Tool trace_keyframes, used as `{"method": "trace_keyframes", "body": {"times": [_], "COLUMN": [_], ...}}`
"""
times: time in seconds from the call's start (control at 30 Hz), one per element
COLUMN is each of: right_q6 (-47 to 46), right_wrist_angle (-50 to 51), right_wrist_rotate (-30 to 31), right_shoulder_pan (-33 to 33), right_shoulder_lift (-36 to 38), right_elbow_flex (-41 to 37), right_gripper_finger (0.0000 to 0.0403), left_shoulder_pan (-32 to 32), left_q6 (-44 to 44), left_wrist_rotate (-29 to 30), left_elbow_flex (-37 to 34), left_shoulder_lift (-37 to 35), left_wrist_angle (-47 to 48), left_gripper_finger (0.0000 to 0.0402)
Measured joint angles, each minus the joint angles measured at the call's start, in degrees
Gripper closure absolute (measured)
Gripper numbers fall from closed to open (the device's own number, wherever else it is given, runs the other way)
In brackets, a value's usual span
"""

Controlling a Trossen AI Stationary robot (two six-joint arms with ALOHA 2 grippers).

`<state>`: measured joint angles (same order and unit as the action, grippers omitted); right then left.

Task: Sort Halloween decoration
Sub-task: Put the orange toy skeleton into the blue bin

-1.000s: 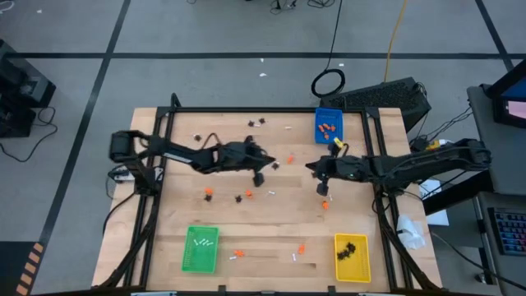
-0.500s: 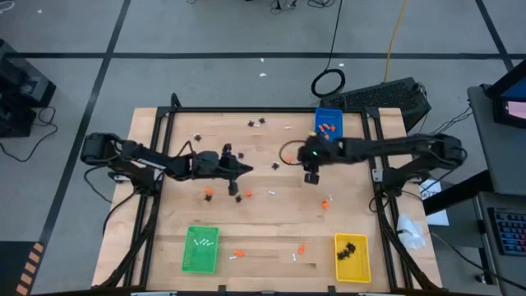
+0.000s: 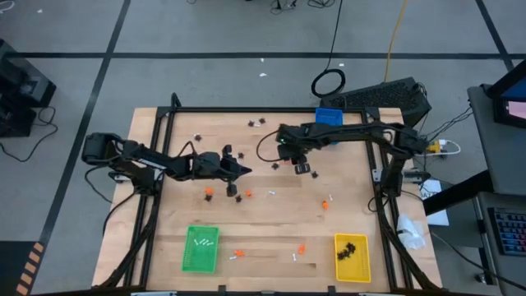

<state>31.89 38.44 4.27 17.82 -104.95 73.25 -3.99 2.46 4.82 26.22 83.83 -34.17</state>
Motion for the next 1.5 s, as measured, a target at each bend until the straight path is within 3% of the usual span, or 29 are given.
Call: {"method": "trace_keyframes", "body": {"times": [0.33, 0.47, 0.6, 0.8, 0.97, 1.17, 1.5], "right_q6": [5.8, 5.4, 3.1, -3.3, -8.0, -8.6, -13.1], "right_wrist_angle": [-0.1, 1.0, 1.4, 2.8, 3.6, 3.9, 4.6], "right_wrist_rotate": [-0.4, -4.4, -8.6, -9.0, -8.8, -8.7, -8.6], "right_shoulder_pan": [2.1, 3.4, 4.0, 4.0, 3.5, 2.2, 3.5], "right_shoulder_lift": [-6.4, -7.3, -7.5, -7.5, -7.5, -7.1, 2.1], "right_elbow_flex": [2.5, 2.5, 2.5, 2.4, 2.4, 2.3, 2.2], "right_gripper_finger": [0.0245, 0.0245, 0.0245, 0.0251, 0.0294, 0.0384, 0.0393], "left_shoulder_pan": [-0.1, -0.1, -0.5, -0.5, -0.4, -0.4, -0.4], "left_q6": [2.8, 5.7, 5.8, 5.4, 5.3, 2.9, 1.3], "left_wrist_rotate": [0.0, 0.0, -1.1, -3.0, -3.0, -3.0, -3.0], "left_elbow_flex": [0.0, 0.0, 0.1, 0.1, 0.1, 0.1, 0.1], "left_shoulder_lift": [0.0, 0.0, 0.0, 0.0, 0.0, 0.0, 0.0], "left_wrist_angle": [0.6, -1.2, -3.5, -2.3, -2.2, -0.9, -0.9], "left_gripper_finger": [0.0402, 0.0402, 0.0402, 0.0402, 0.0402, 0.0402, 0.0402]}}
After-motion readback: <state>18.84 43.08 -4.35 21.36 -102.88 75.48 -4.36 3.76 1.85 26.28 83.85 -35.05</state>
